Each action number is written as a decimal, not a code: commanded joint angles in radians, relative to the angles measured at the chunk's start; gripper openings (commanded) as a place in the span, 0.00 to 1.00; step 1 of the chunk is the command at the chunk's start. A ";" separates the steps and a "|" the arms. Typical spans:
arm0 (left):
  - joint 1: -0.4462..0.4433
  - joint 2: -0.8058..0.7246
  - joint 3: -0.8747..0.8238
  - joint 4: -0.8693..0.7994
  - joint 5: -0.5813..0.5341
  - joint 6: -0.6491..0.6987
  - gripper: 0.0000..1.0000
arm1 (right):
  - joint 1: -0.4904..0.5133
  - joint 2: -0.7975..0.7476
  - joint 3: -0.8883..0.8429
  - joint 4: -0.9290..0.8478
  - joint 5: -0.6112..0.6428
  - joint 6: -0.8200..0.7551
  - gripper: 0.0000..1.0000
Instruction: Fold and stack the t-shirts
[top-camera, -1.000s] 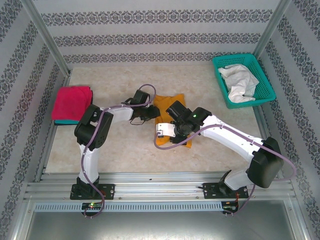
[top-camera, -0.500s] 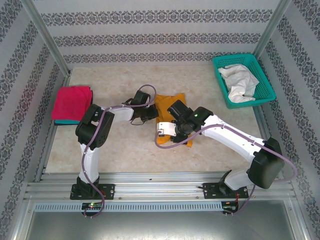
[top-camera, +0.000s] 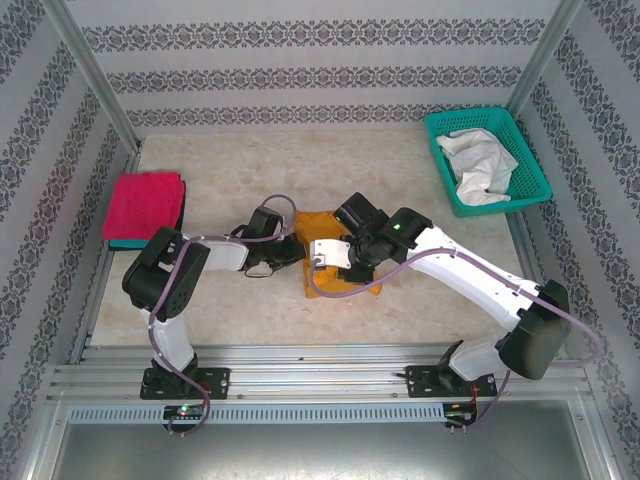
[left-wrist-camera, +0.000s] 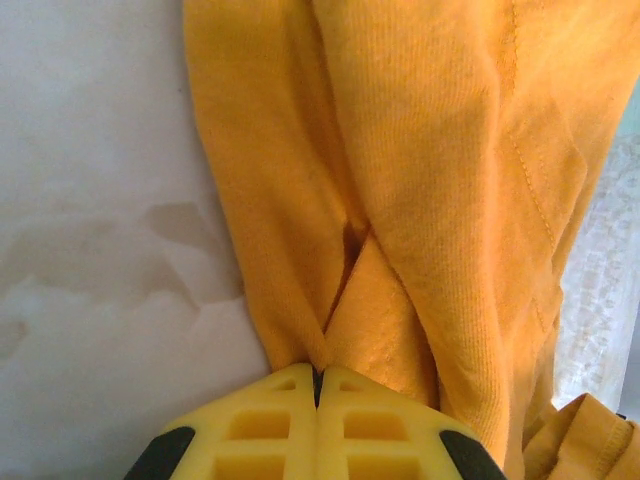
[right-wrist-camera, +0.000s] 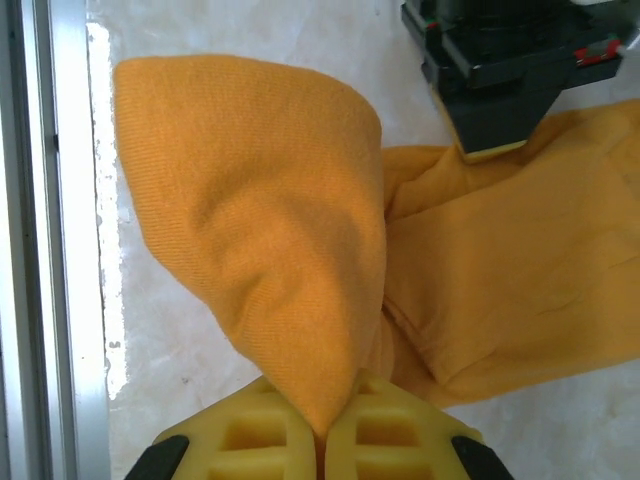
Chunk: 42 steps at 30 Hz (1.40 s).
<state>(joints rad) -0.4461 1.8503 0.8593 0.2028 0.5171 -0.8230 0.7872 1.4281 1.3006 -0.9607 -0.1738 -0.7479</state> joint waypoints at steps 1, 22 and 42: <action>-0.015 0.068 -0.044 -0.108 -0.044 -0.022 0.00 | -0.015 0.047 0.068 -0.018 -0.005 -0.051 0.00; 0.033 0.192 -0.033 -0.069 -0.010 0.027 0.00 | -0.165 0.385 0.398 -0.044 0.077 -0.186 0.00; 0.043 0.237 -0.010 -0.080 0.016 0.057 0.00 | -0.224 0.646 0.582 0.038 0.109 -0.193 0.00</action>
<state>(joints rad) -0.4026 1.9598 0.8967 0.3103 0.6861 -0.8192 0.5774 2.0418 1.8473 -0.9512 -0.0864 -0.9314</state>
